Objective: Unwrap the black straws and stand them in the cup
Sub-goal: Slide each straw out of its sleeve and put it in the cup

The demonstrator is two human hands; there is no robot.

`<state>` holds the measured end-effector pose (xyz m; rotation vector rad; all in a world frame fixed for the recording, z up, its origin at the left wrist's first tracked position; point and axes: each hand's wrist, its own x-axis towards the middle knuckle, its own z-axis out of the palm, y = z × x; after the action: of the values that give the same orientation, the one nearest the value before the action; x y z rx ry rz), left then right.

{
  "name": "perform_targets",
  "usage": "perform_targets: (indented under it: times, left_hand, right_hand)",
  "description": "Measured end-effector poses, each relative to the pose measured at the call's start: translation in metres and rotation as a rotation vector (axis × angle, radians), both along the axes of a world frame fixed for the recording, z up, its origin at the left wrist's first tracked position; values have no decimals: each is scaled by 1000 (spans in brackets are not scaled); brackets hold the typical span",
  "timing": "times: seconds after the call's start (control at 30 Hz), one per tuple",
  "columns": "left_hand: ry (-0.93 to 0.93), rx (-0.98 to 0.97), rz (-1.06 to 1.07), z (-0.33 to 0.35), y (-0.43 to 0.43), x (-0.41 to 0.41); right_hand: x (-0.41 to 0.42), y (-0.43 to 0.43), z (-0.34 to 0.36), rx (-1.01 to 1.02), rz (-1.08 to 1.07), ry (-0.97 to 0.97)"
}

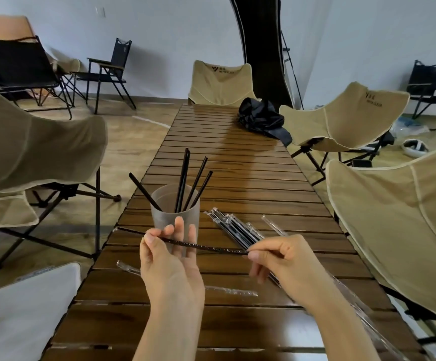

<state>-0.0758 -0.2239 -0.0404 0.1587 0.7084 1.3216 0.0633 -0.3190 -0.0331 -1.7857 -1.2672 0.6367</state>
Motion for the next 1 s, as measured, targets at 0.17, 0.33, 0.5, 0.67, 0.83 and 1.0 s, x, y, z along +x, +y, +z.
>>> perform_targets:
  times: [0.17,0.33,0.5,0.67,0.83,1.0]
  left_hand:
    - [-10,-22,-39,-2,14,-16]
    - [-72,-24,-32,-3,17,-18]
    - [-85,-25,-12,-2,10,-9]
    - [-66,-21,-27,-3,2,-2]
    - [-56,-24,-37,-4,-3,4]
    - [-7,-24,-66,-5,-7,7]
  right_hand:
    - [4,-2,4,8,2,-9]
    - [4,-3,3,31,-24,18]
    - [0,3,-1,51,-48,11]
    - [0,4,-2,67,-59,21]
    - [2,3,-2,61,-71,8]
    - [3,3,-4,41,-65,2]
